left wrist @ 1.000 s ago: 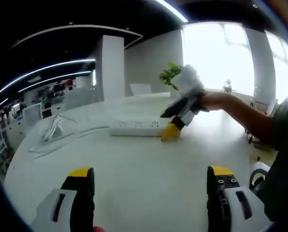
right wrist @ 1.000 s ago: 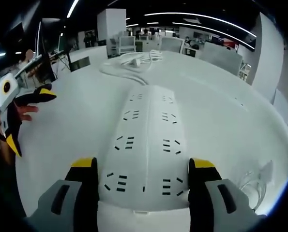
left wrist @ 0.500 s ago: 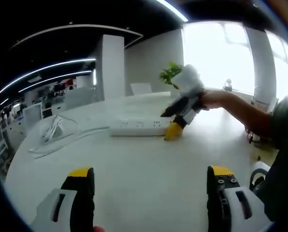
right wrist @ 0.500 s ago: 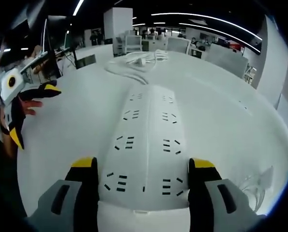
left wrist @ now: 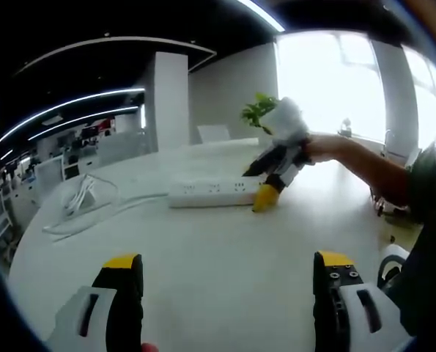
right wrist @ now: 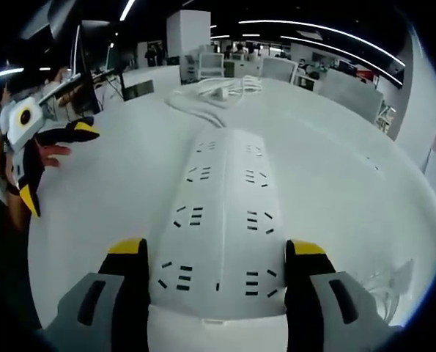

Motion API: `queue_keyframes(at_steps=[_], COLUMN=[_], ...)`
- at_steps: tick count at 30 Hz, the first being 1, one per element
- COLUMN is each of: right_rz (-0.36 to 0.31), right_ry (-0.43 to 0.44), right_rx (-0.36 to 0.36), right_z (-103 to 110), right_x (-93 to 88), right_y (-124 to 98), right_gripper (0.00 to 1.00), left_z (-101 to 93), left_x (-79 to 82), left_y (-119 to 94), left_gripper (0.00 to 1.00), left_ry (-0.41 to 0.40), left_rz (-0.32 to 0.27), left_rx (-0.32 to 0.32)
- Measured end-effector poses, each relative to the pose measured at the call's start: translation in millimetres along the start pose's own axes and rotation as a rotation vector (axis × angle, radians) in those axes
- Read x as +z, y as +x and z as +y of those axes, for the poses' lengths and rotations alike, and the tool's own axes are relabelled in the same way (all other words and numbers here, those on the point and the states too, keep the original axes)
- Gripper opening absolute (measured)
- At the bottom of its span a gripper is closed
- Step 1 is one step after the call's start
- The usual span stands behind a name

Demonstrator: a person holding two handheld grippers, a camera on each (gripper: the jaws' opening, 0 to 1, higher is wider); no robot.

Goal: Straighten the power strip on the desk, plug the charger into it

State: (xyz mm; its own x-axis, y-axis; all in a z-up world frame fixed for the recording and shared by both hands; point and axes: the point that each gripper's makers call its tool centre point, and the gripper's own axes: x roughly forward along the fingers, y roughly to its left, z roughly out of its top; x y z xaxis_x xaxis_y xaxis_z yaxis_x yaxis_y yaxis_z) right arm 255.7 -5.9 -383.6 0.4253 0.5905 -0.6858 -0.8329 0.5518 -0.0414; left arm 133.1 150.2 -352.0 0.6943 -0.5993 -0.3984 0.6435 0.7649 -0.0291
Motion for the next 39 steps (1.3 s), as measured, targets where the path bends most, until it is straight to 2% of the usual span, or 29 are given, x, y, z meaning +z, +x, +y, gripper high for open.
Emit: queue_keyframes(at_steps=[39], right_rz=[0.031], right_ry=[-0.091], right_rx=[0.09], right_z=[1.1], right_x=[-4.0], right_y=[-5.1], right_gripper=[0.74], left_z=[0.9], left_x=[-2.1], left_y=[2.0], left_gripper=[1.0], left_ry=[-0.004], left_rz=[0.016], left_rx=[0.007])
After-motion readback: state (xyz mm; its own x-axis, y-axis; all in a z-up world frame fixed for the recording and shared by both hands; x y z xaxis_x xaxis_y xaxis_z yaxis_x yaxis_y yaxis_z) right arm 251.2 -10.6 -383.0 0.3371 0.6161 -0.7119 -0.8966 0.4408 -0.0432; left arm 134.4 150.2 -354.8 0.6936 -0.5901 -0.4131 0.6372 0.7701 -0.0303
